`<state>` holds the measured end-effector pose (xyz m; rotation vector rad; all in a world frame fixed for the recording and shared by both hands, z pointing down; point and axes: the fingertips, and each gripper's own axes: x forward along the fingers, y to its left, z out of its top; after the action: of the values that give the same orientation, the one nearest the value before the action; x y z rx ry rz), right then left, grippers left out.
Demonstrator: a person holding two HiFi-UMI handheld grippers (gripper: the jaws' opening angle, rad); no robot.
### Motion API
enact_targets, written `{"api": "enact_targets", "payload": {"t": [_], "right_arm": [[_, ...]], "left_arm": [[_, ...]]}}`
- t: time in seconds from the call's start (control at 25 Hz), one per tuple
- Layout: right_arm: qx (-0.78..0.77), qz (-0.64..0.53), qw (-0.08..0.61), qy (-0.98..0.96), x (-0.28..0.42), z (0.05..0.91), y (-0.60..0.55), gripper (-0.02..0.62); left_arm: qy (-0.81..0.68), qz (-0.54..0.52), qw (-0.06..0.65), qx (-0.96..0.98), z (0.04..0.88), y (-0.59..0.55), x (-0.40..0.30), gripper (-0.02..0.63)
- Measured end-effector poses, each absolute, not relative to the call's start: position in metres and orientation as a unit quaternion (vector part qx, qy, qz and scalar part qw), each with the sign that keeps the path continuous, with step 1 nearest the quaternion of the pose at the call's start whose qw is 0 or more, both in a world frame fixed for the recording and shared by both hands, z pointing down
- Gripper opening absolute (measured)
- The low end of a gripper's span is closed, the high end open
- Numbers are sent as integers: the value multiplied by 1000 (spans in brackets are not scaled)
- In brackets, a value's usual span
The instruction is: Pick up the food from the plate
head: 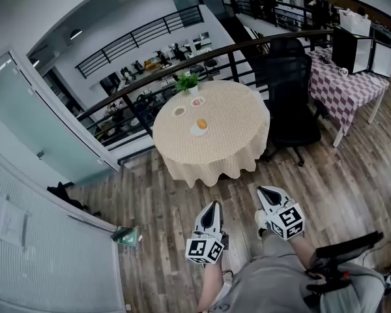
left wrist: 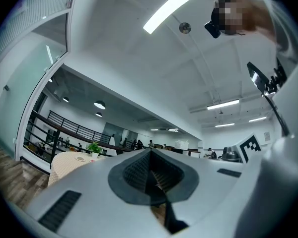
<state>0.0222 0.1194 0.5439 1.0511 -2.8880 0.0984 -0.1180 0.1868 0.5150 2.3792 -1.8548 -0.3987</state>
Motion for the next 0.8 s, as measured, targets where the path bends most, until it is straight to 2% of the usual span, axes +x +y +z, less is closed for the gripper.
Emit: {"api": "enact_targets", "payload": {"t": [0.36,0.8], "right_arm": [[343,22,17,-939,9,536,35,4],[328,3,16,-945,-40,526,-142,3]], "left_arm": [[-617,-131,37,775,509,111,-137,11],[-636,-137,42,758,507,-56,-183,11]]}}
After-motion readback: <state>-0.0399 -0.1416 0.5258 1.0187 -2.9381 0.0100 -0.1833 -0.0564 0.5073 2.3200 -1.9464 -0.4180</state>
